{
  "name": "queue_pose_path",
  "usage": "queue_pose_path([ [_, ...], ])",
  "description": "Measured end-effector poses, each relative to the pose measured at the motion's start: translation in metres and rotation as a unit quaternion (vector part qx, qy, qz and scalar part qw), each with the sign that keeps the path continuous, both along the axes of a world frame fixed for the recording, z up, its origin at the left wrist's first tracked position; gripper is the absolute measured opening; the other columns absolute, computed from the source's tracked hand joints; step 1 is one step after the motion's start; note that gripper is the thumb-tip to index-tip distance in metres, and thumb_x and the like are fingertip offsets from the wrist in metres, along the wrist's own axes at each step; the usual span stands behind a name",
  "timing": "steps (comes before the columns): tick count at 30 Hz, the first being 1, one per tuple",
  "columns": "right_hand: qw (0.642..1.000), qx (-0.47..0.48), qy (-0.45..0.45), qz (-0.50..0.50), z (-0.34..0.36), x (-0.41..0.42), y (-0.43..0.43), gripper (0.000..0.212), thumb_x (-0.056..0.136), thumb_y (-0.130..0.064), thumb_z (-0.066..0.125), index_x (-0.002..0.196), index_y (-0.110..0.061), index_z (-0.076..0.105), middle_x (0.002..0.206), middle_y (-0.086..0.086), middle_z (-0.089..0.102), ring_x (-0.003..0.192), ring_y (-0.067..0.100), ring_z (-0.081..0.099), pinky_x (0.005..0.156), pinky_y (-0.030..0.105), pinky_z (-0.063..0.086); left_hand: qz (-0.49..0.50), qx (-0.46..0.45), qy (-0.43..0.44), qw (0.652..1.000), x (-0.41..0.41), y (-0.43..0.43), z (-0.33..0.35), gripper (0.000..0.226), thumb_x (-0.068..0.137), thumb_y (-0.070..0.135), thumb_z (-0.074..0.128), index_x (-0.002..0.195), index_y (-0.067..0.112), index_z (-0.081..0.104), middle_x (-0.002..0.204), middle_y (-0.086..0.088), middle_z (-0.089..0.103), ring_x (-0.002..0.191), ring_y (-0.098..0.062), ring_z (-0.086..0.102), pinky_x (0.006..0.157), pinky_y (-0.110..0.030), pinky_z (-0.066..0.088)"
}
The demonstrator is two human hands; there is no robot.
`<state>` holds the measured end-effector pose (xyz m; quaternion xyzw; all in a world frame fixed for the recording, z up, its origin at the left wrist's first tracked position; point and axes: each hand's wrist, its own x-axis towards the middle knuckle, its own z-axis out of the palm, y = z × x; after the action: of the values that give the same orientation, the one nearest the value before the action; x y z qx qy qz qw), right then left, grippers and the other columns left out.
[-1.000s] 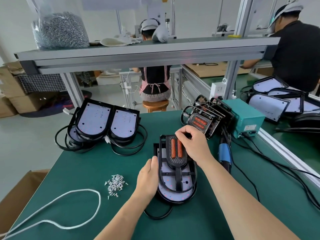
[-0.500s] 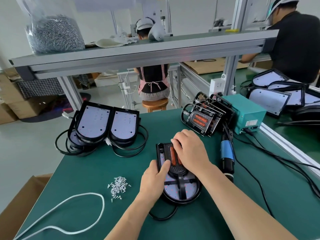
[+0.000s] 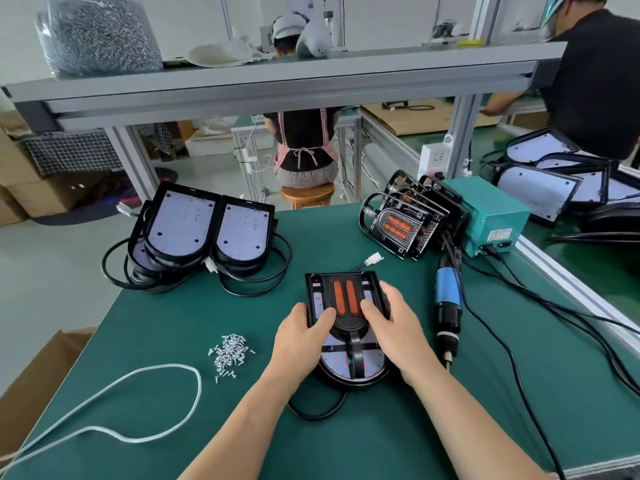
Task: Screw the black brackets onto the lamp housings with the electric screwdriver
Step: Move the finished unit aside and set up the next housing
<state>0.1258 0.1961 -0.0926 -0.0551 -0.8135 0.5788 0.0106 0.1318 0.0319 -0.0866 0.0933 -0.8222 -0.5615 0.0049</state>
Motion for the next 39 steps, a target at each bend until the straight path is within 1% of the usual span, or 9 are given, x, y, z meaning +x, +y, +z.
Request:
queue_pose_path([
  [2, 1.0, -0.029, 0.007, -0.003, -0.002, 0.001, 0.001, 0.059, 0.098, -0.034, 0.063, 0.153, -0.029, 0.041, 0.144, -0.016, 0.054, 0.133, 0.005, 0.049, 0.114, 0.031, 0.036, -0.006, 0.003, 0.009, 1.0, 0.0, -0.001, -0.002, 0.047, 0.076, 0.056, 0.058, 0.091, 0.012, 0.062, 0.091, -0.004, 0.071, 0.087, -0.025, 0.065, 0.084, -0.043, 0.054],
  [5, 0.998, -0.062, 0.012, -0.007, -0.003, 0.001, 0.002, 0.059, 0.097, -0.026, 0.065, 0.152, -0.029, 0.044, 0.144, -0.016, 0.057, 0.134, 0.005, 0.051, 0.118, 0.04, 0.037, 0.0, -0.023, 0.036, 0.999, 0.002, -0.003, -0.009, 0.033, 0.083, 0.05, 0.065, 0.088, 0.019, 0.056, 0.075, 0.008, 0.064, 0.066, -0.006, 0.057, 0.063, -0.02, 0.047],
  [8, 0.997, -0.079, 0.022, 0.009, -0.002, 0.002, 0.004, 0.053, 0.097, -0.018, 0.063, 0.147, -0.03, 0.051, 0.134, -0.019, 0.064, 0.128, 0.004, 0.057, 0.115, 0.042, 0.04, 0.006, -0.04, 0.061, 0.997, 0.004, -0.002, -0.013, 0.027, 0.088, 0.041, 0.069, 0.105, 0.027, 0.053, 0.087, 0.018, 0.067, 0.078, 0.009, 0.059, 0.062, -0.008, 0.041],
  [17, 0.998, -0.063, 0.019, 0.005, -0.002, 0.002, 0.007, 0.049, 0.096, -0.019, 0.063, 0.143, -0.033, 0.055, 0.125, -0.019, 0.068, 0.121, 0.004, 0.061, 0.113, 0.041, 0.043, 0.034, -0.099, 0.09, 0.99, 0.004, 0.002, -0.011, 0.025, 0.083, 0.046, 0.069, 0.089, 0.03, 0.051, 0.073, 0.014, 0.065, 0.07, -0.003, 0.057, 0.056, -0.016, 0.043],
  [21, 0.998, -0.054, 0.015, -0.001, -0.004, 0.0, 0.008, 0.051, 0.096, -0.021, 0.064, 0.145, -0.031, 0.054, 0.131, -0.018, 0.066, 0.125, 0.005, 0.058, 0.114, 0.041, 0.042, 0.033, -0.091, 0.104, 0.99, -0.001, 0.001, -0.007, 0.021, 0.088, 0.04, 0.068, 0.091, 0.023, 0.056, 0.081, 0.007, 0.066, 0.074, -0.006, 0.058, 0.07, -0.024, 0.048],
  [24, 0.999, -0.048, 0.015, -0.004, -0.004, -0.001, 0.009, 0.051, 0.095, -0.022, 0.065, 0.144, -0.033, 0.055, 0.129, -0.021, 0.066, 0.124, 0.003, 0.058, 0.114, 0.04, 0.041, 0.048, -0.1, 0.101, 0.989, -0.001, -0.006, -0.007, 0.014, 0.097, 0.035, 0.057, 0.092, 0.022, 0.061, 0.091, 0.009, 0.06, 0.084, -0.007, 0.056, 0.073, -0.01, 0.041],
  [28, 0.999, -0.052, 0.016, -0.002, -0.004, -0.001, 0.007, 0.05, 0.095, -0.022, 0.066, 0.142, -0.035, 0.057, 0.124, -0.026, 0.066, 0.121, 0.001, 0.059, 0.113, 0.04, 0.042, 0.08, -0.204, 0.111, 0.97, -0.003, -0.052, 0.01, 0.016, 0.091, 0.015, 0.061, 0.078, 0.02, 0.069, 0.075, 0.008, 0.062, 0.072, -0.005, 0.055, 0.062, -0.004, 0.037],
  [34, 0.998, -0.054, 0.013, -0.003, -0.006, -0.002, 0.007, 0.053, 0.095, -0.024, 0.066, 0.145, -0.033, 0.054, 0.129, -0.022, 0.064, 0.125, 0.007, 0.058, 0.114, 0.041, 0.041, -0.091, -0.33, -0.006, 0.939, 0.0, -0.122, 0.039, 0.028, 0.075, 0.002, 0.068, 0.068, 0.029, 0.069, 0.067, 0.009, 0.064, 0.059, 0.001, 0.055, 0.062, -0.015, 0.043],
  [39, 0.998, -0.058, 0.012, -0.007, -0.007, -0.003, 0.006, 0.049, 0.092, -0.021, 0.068, 0.138, -0.036, 0.059, 0.111, -0.035, 0.066, 0.114, -0.004, 0.06, 0.107, 0.033, 0.044, -0.185, -0.426, -0.026, 0.885, -0.003, -0.118, 0.034, 0.02, 0.078, 0.012, 0.071, 0.078, 0.03, 0.063, 0.088, 0.008, 0.059, 0.079, -0.009, 0.056, 0.072, -0.025, 0.049],
])
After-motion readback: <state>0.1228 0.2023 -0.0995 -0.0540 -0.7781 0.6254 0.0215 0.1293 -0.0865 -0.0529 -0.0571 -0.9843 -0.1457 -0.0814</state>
